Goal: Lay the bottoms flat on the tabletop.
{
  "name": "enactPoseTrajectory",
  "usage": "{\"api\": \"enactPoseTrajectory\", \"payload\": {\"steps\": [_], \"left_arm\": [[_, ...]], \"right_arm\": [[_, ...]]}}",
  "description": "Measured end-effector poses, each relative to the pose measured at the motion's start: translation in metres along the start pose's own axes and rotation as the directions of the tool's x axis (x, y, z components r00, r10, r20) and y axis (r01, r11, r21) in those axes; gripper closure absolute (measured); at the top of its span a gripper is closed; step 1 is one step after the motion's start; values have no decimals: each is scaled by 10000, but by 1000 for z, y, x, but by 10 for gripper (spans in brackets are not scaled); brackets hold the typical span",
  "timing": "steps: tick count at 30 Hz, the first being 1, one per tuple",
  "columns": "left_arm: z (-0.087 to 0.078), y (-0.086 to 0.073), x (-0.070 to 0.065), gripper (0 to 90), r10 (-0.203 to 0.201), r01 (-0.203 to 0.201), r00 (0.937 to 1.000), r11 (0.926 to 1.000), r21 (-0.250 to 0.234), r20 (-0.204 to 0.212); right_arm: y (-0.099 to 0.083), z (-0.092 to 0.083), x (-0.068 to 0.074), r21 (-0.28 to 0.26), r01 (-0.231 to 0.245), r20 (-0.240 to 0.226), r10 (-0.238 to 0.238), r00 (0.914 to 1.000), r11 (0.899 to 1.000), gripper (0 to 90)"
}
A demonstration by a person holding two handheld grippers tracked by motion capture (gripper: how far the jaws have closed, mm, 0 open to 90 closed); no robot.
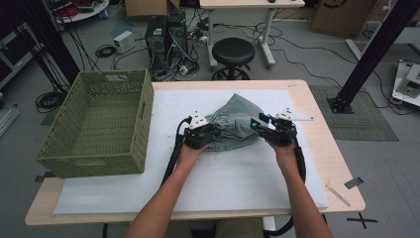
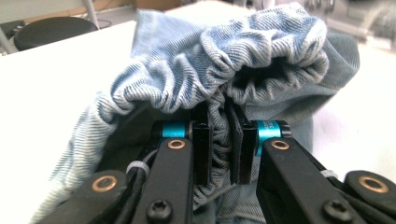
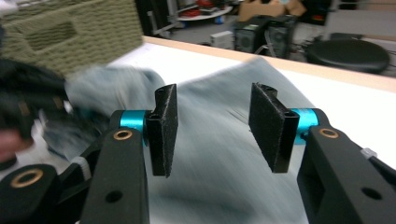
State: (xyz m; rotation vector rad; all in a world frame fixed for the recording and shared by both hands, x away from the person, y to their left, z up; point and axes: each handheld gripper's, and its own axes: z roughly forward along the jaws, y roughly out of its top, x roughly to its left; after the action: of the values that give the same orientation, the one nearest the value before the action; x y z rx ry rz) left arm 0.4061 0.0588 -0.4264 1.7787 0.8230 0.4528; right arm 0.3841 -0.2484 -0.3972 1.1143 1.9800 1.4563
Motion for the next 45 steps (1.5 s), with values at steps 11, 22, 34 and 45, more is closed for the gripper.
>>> {"api": "enactPoseTrajectory", "payload": {"steps": [11, 22, 34, 45], "left_arm": [[-8, 4, 14, 820, -463, 429, 9969, 9977, -526, -642], [-13, 5, 20, 828, -593, 539, 9946, 9965, -642, -848], [-24, 8, 25, 829, -565, 485, 9920, 9962, -721, -1129], [-28, 7, 32, 829, -695, 609, 9895, 9957, -702, -1266]], "right_arm": [[-38, 10, -1, 2169, 93, 341, -171, 9993, 9761, 565], [-37, 50, -6, 3489, -645, 555, 481, 9973, 9349, 808], [-37, 11, 28, 3725, 984, -1239, -556, 9907, 9228, 841], [-44, -12, 72, 2940, 2138, -3133, -1174, 9424, 9316, 835]]}}
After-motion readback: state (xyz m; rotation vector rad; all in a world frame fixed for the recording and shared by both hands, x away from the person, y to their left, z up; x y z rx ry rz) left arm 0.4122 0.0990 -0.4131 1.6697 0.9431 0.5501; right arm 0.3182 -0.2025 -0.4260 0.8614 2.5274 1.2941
